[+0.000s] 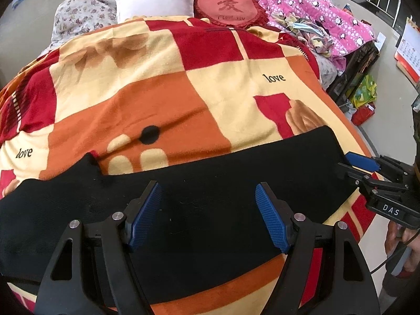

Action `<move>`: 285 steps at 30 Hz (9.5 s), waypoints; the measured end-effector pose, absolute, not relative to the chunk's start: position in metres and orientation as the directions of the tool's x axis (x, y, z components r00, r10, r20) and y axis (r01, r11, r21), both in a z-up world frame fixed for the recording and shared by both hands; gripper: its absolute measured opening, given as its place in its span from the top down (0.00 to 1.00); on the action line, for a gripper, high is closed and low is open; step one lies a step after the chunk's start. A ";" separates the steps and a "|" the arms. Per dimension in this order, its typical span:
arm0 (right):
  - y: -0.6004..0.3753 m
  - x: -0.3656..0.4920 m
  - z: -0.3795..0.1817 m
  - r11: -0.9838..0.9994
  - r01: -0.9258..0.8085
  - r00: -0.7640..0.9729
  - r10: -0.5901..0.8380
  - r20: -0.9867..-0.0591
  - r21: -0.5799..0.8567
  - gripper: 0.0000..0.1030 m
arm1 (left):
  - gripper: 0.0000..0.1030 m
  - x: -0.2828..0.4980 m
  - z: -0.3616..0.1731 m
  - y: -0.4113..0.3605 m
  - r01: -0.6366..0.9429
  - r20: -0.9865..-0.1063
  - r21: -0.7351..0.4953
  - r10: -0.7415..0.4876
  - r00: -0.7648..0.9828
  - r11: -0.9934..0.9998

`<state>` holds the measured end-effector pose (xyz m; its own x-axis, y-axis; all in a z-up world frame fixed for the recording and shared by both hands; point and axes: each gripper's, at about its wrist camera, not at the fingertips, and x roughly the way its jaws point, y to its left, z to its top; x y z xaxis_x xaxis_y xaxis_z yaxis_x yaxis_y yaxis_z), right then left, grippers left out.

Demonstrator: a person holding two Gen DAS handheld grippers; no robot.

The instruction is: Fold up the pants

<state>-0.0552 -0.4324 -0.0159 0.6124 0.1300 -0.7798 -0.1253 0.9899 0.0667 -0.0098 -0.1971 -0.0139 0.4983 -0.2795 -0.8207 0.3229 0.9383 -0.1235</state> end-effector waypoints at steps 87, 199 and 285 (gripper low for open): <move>-0.212 -0.026 -0.044 0.619 -0.660 0.237 0.709 -0.664 0.425 0.74 | 0.88 -0.003 -0.005 -0.063 0.228 -0.810 -0.187 -0.281 0.515 0.956; -0.172 -0.010 -0.028 0.760 -0.648 0.443 0.422 -0.791 0.043 0.73 | 0.40 -0.112 -0.016 0.102 -0.344 -0.820 -0.234 0.006 0.572 0.909; -0.240 0.000 -0.005 0.652 -0.421 0.295 0.756 -0.585 0.631 0.40 | 0.64 -0.121 0.020 -0.052 0.341 -0.702 -0.208 -0.383 0.600 0.917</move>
<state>-0.0003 -0.2399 -0.0045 0.2949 0.7558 -0.5847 -0.4210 0.6521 0.6305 -0.1212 -0.0524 0.0200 0.6003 -0.3829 -0.7022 0.3414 0.9166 -0.2079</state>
